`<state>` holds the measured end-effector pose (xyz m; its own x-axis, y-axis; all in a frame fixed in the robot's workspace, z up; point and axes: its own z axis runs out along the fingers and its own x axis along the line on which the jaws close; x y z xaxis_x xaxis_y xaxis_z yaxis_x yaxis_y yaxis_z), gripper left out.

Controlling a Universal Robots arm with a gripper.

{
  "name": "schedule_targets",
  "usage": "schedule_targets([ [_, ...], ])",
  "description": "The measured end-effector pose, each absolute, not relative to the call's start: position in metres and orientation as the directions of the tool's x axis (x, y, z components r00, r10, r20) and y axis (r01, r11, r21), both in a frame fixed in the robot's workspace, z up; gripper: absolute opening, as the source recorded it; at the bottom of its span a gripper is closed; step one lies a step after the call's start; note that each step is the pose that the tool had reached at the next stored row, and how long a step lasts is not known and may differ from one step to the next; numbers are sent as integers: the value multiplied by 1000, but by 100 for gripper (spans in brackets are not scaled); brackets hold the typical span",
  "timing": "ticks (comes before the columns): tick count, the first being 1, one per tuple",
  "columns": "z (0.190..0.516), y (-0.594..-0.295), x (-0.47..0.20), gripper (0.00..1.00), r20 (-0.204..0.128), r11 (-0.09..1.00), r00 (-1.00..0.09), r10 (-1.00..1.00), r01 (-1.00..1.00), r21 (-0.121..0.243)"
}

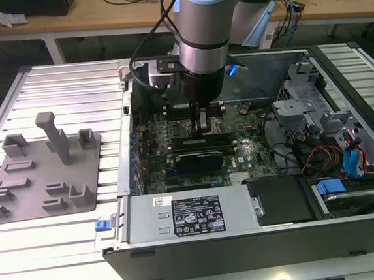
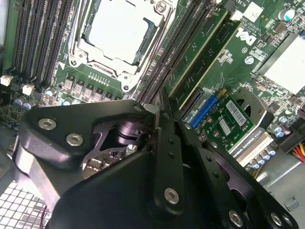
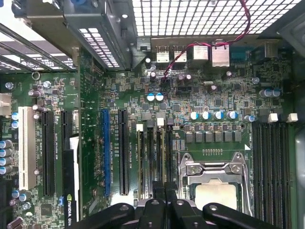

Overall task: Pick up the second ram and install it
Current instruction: 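Insert the second ram into the second slot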

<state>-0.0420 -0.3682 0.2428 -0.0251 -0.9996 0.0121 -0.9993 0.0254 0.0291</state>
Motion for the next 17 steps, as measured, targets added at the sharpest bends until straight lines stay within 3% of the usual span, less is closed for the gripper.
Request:
schedule_targets([
  [17, 238, -368, -42, 9, 12, 15, -14, -1000, -999, 29],
])
